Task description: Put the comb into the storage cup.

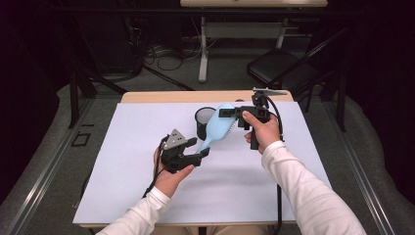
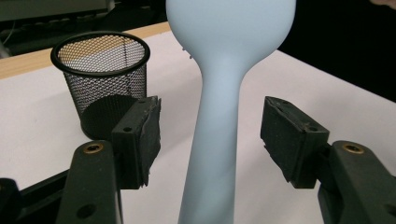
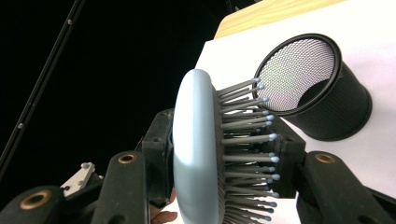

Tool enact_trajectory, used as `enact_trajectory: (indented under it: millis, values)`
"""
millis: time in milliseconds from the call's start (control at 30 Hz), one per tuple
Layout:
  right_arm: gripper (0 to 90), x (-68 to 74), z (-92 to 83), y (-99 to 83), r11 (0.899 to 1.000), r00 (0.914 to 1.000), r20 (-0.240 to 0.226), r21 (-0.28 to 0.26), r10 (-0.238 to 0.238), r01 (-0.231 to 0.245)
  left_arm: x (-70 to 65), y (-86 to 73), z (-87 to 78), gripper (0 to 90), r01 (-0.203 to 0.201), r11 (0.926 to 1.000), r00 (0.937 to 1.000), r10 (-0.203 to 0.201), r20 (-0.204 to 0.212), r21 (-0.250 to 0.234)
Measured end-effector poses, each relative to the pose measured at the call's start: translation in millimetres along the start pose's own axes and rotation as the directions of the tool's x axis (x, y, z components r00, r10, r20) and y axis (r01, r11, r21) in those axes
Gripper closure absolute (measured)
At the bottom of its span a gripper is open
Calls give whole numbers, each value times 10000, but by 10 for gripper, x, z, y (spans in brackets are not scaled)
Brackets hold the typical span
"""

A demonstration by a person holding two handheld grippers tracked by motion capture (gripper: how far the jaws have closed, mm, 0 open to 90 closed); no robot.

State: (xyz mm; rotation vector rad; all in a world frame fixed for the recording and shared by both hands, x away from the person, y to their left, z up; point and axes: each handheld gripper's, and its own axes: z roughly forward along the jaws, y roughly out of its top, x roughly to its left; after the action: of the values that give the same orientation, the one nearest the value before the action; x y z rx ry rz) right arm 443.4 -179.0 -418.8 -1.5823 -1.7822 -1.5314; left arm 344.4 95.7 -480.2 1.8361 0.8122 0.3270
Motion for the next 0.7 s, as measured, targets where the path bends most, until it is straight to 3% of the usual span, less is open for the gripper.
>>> enact_trajectory:
  millis: [167,333,467,700]
  values:
    - [517,-28,-41,23,9999,9999,115,-93,41,-40,32,-12,-58,379,278,9994,9996,-280,96,225]
    - [517,-50,-60,51,9998,9997,234,-174,34,-30,68,-14,-122,376,236,9989,9997,-238,49,396]
    - [517,-32,-71,76,9995,9996,274,-313,-4,12,147,6,-178,369,434,9987,9981,-445,435,249]
    - [516,27,-95,112,9990,9984,529,-386,-200,221,277,34,-333,361,800,9968,9968,-801,-45,-89]
